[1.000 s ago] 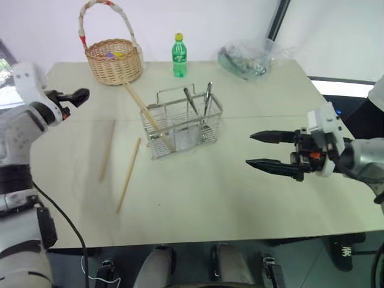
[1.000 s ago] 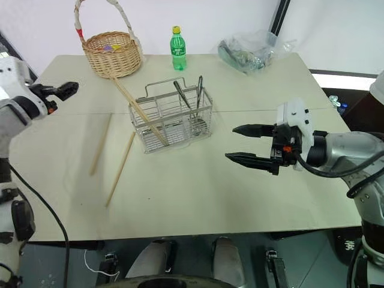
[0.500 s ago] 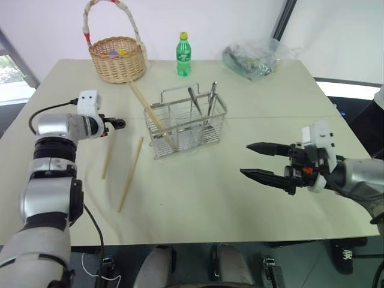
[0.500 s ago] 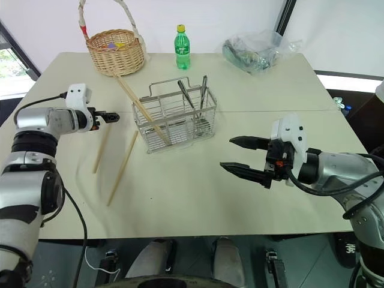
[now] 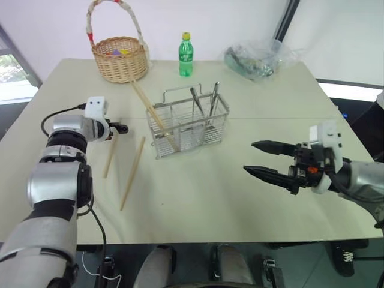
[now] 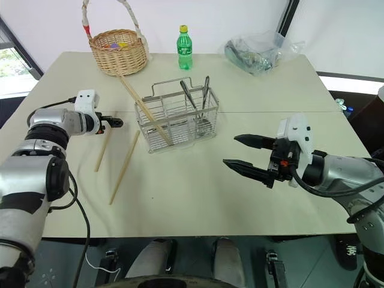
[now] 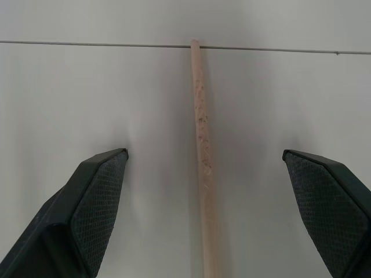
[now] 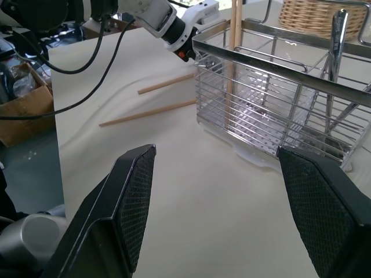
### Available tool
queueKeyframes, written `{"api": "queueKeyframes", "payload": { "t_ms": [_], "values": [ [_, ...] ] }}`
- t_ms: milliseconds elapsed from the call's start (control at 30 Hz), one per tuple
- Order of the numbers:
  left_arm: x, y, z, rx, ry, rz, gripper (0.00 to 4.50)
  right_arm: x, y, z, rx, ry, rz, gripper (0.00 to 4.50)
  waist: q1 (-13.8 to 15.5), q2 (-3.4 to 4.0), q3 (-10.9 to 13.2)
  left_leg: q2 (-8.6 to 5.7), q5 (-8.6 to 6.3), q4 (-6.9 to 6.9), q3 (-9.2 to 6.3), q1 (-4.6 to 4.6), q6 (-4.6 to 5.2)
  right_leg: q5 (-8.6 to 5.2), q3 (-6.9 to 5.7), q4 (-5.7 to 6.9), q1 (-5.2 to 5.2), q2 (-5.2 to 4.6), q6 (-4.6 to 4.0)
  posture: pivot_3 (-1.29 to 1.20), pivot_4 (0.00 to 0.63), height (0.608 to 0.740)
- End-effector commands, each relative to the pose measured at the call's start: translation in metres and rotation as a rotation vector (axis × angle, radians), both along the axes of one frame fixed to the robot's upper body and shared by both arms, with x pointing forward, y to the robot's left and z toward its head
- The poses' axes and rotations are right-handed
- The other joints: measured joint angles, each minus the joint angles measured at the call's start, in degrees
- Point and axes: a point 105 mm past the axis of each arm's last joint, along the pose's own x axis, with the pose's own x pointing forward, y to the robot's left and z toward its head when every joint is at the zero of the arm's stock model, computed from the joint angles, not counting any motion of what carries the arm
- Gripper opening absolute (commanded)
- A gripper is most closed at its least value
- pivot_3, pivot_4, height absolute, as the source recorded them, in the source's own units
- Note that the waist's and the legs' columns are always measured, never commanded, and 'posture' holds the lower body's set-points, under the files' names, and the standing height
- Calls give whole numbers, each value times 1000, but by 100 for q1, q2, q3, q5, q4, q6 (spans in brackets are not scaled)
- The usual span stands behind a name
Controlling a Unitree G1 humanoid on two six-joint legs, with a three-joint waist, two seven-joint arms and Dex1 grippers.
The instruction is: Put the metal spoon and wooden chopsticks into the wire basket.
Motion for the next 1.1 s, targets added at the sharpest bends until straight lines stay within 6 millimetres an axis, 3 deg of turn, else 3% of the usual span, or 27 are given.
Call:
{"api": "queueKeyframes", "payload": {
  "t_ms": [33,267,467,567,700,767,933,1033,1100],
  "values": [
    [2,-6,3,-18,-6,-19,3678,-5,2,11,0,-65,9,3486,0,1,-1,0,0,0,0,2,0,0,0,1,1,0,0,0,150,674],
    [5,-6,8,-16,-27,-17,145,-6,-1,8,-10,-58,6,3486,7,-1,-1,-1,0,1,-3,1,0,0,-6,0,4,-3,0,0,150,674],
    [7,0,17,-9,-63,2,34,-6,-3,6,-22,-53,11,3486,1,-1,-1,-1,0,2,-4,1,0,0,-10,1,4,-3,1,0,150,674],
    [15,9,39,6,-182,38,34,-4,-5,5,-26,-51,6,3486,-1,-3,0,0,0,2,-6,1,0,0,-11,1,4,-3,0,0,150,674],
    [27,25,109,17,-528,100,34,-2,-10,7,-40,-51,-6,3486,-2,-6,1,1,1,3,-9,-9,-1,0,-13,1,-4,-3,0,0,150,674],
    [23,27,161,-71,-767,111,34,-2,-13,10,-41,-50,-14,3486,0,-6,1,1,2,4,-11,-18,-4,1,-15,0,-11,-5,-1,0,150,674],
    [-17,27,266,-481,-1199,115,34,-2,-12,14,-36,-46,-15,3486,-4,-6,0,-1,3,9,-16,-33,-5,1,-27,-5,-15,-12,-1,0,150,674],
    [-37,6,296,-624,-1274,16,34,-1,-11,13,-34,-42,-17,3486,2,-3,-5,-4,3,13,-16,-33,-5,1,-31,-5,-10,-16,-1,0,150,674],
    [-44,-13,302,-526,-1293,-46,34,0,-11,13,-28,-44,-22,3486,7,-1,-6,-7,3,16,-17,-24,-5,1,-34,-3,1,-17,-1,0,150,674]
  ]
}}
